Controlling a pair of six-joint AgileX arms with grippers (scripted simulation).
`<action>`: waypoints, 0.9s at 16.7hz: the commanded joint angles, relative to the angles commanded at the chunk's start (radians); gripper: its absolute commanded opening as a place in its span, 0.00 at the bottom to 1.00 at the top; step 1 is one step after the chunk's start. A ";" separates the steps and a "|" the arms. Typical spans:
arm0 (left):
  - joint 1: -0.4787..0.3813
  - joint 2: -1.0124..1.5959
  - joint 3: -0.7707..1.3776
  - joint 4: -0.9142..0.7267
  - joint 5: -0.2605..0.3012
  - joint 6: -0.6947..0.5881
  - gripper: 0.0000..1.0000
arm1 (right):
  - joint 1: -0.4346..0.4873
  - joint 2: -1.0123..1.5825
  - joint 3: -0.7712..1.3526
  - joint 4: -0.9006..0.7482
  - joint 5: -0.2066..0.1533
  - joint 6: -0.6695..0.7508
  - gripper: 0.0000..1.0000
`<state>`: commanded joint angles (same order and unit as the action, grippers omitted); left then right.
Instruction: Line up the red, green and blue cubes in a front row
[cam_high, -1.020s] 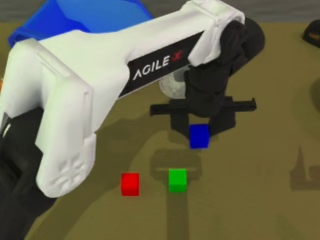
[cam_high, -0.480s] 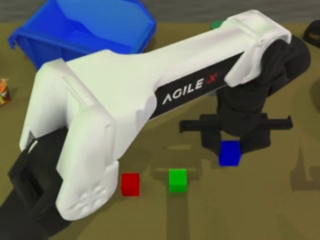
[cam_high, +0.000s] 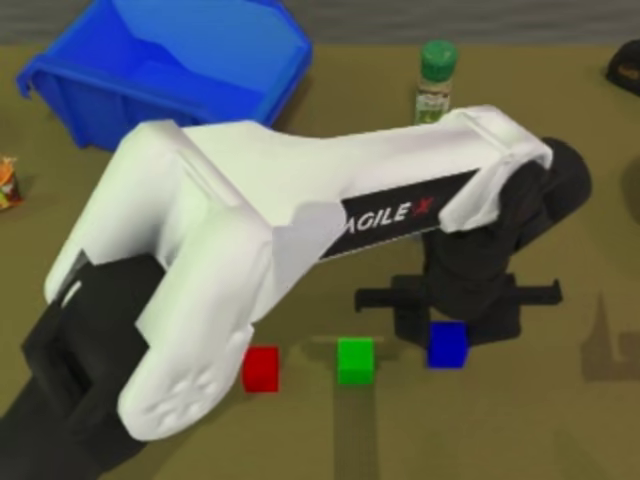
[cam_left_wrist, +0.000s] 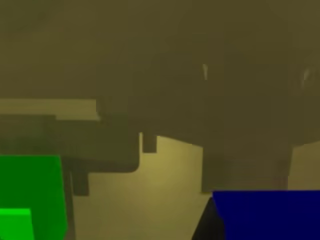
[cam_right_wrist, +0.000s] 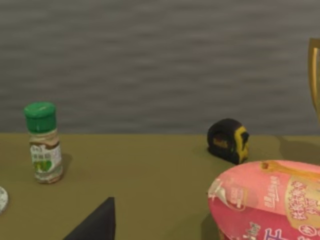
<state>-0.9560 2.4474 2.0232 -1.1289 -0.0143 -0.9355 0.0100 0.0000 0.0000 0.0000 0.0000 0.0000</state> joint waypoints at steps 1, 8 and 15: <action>-0.001 0.002 -0.010 0.010 0.000 -0.001 0.00 | 0.000 0.000 0.000 0.000 0.000 0.000 1.00; -0.001 0.002 -0.011 0.011 0.000 -0.001 0.30 | 0.000 0.000 0.000 0.000 0.000 0.000 1.00; -0.001 0.002 -0.011 0.011 0.000 -0.001 0.83 | 0.000 0.000 0.000 0.000 0.000 0.000 1.00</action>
<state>-0.9567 2.4499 2.0123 -1.1177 -0.0143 -0.9365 0.0100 0.0000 0.0000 0.0000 0.0000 0.0000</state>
